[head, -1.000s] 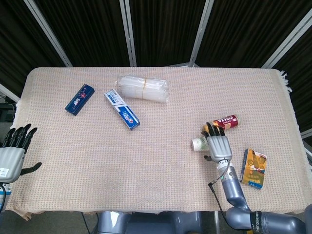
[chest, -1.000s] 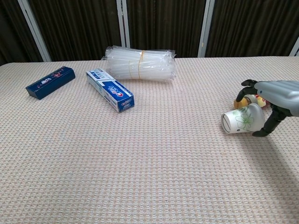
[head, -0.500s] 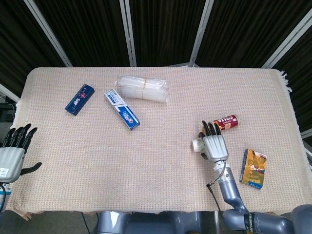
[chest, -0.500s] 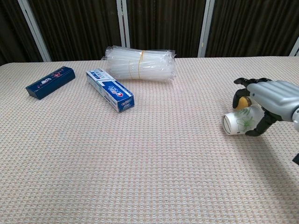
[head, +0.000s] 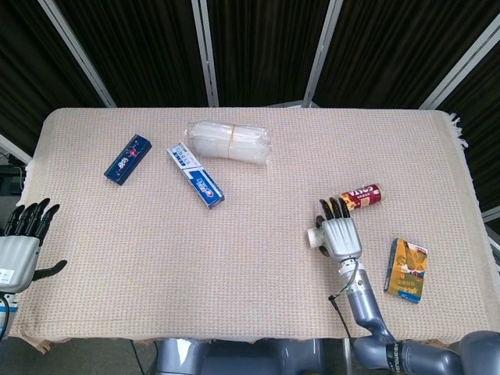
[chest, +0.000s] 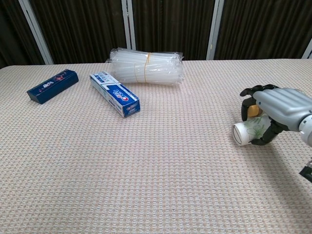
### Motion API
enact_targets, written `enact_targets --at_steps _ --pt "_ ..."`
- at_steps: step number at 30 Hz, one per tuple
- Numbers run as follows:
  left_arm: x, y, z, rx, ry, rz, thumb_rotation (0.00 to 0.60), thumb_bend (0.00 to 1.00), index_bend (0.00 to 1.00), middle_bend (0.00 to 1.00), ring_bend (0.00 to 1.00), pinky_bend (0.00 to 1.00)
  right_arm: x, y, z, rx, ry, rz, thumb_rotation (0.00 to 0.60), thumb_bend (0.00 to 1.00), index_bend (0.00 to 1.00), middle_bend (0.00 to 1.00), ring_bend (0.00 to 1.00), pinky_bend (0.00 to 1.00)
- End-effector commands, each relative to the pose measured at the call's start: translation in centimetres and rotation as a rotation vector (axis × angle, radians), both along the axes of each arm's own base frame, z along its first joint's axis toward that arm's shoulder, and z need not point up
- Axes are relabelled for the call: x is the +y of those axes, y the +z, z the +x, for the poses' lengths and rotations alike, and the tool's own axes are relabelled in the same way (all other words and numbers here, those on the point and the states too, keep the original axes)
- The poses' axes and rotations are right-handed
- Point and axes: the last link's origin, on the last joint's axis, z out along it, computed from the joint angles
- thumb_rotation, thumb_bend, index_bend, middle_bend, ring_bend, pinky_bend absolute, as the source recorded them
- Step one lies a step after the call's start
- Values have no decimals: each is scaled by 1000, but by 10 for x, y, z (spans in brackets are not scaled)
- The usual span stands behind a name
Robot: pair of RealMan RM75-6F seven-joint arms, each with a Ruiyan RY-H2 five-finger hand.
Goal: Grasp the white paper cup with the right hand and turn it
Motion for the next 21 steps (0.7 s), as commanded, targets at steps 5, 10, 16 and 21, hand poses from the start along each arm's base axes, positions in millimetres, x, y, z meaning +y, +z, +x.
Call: enact_targets --at_steps 5,10,16,21 --pt "0 0 0 0 0 0 600 0 0 0 0 0 2 8 13 -132 24 -29 600 202 503 155 0 0" --pt "0 0 0 1 0 0 600 0 0 0 0 0 3 17 24 -377 -54 -7 600 204 505 156 0 0" --pt "0 0 0 1 -1 1 600 0 0 0 0 0 0 16 28 -657 -247 60 600 202 505 156 0 0" --pt "0 0 0 2 -1 1 600 0 0 0 0 0 -5 12 26 -712 -324 76 600 199 505 156 0 0"
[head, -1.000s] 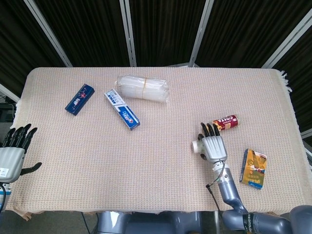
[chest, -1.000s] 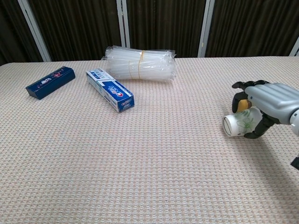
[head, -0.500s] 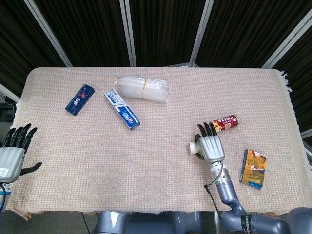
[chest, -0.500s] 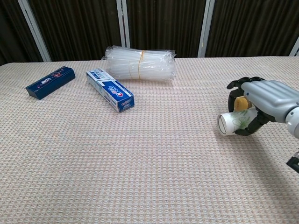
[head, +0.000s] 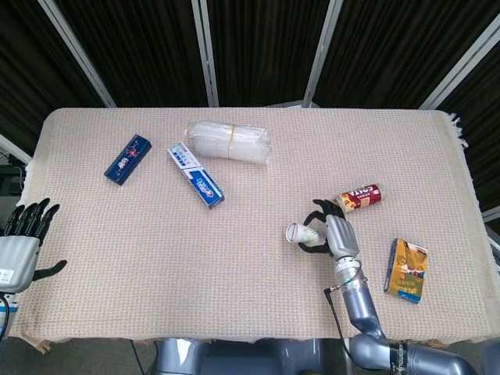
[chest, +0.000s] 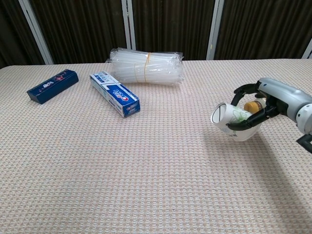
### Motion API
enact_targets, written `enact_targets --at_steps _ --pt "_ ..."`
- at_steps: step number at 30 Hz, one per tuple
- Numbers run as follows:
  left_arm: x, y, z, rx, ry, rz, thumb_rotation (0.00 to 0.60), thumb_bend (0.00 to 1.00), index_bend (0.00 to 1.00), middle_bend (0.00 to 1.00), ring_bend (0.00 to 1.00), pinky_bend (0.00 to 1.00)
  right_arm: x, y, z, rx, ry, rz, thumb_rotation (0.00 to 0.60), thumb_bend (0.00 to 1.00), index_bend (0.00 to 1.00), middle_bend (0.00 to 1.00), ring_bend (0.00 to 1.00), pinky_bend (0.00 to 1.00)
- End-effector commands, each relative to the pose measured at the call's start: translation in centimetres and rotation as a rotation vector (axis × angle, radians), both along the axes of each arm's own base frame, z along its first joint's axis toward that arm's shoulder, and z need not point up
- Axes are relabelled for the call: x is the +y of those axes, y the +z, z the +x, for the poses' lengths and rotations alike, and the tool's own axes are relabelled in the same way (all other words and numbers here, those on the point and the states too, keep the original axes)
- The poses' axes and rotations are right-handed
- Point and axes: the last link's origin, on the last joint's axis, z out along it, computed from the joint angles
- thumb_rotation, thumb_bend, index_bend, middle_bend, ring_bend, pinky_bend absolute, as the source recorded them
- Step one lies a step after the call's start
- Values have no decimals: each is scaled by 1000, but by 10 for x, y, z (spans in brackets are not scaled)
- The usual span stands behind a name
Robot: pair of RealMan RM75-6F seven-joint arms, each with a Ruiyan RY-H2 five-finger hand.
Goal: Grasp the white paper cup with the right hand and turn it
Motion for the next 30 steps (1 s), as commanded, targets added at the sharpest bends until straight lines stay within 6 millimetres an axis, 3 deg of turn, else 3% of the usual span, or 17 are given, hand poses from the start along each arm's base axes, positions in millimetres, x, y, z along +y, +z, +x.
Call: enact_targets --at_steps 1,8,25,30 --pt "0 0 0 0 0 0 600 0 0 0 0 0 -4 -3 0 -64 -55 26 600 199 505 156 0 0" --pt "0 0 0 1 1 1 600 0 0 0 0 0 -7 -8 -4 -69 -94 39 600 198 505 156 0 0" --pt "0 0 0 3 2 0 600 0 0 0 0 0 1 6 -29 36 -128 -10 600 197 505 129 0 0" --pt "0 0 0 2 2 -1 600 0 0 0 0 0 8 12 -34 70 -130 -5 600 199 444 74 0 0"
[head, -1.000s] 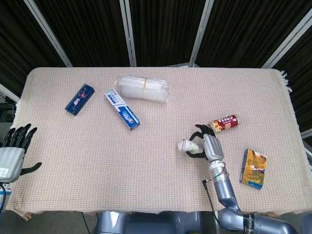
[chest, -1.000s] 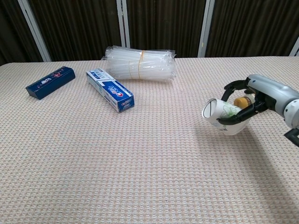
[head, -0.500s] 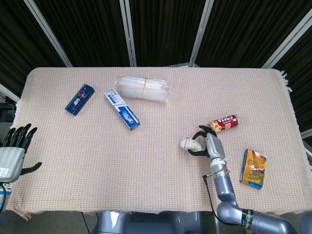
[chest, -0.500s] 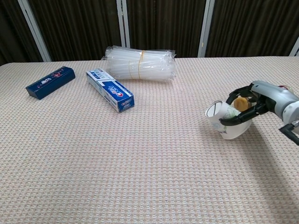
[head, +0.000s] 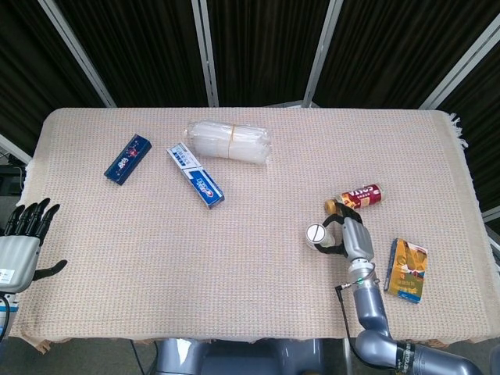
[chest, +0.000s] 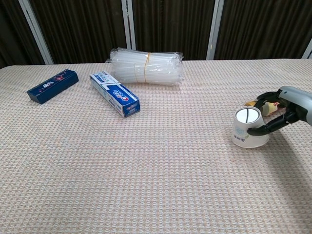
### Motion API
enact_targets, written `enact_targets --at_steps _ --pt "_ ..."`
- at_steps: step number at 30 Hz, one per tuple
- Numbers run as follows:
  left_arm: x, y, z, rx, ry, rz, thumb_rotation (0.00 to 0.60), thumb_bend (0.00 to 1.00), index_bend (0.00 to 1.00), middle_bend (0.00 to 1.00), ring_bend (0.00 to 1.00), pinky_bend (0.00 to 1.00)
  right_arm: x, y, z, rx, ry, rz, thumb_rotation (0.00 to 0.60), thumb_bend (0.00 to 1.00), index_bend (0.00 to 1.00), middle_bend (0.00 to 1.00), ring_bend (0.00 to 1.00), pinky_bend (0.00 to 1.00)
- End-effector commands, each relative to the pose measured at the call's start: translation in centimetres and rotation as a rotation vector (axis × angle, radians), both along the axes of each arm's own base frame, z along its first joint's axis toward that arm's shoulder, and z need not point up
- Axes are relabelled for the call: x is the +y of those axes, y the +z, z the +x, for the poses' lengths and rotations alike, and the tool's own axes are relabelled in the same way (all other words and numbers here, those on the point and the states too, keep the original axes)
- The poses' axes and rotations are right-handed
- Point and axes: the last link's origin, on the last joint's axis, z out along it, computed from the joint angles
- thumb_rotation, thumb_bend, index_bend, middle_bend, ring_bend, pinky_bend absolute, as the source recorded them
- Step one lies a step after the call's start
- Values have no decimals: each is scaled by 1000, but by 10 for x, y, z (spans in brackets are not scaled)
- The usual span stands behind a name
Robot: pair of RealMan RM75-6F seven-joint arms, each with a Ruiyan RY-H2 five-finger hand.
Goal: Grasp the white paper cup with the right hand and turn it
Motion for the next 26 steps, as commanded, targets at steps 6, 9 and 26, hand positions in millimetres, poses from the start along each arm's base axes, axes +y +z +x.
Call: enact_targets --at_steps 6,9,26 --pt "0 0 0 -1 0 0 600 0 0 0 0 0 8 8 -8 56 -5 25 600 203 284 3 0 0" --pt "0 0 0 -1 0 0 600 0 0 0 0 0 10 9 -10 69 -4 46 600 195 143 0 0 0" --pt "0 0 -1 -5 1 0 600 0 0 0 0 0 8 112 -20 486 258 -227 600 75 0 0 0 0"
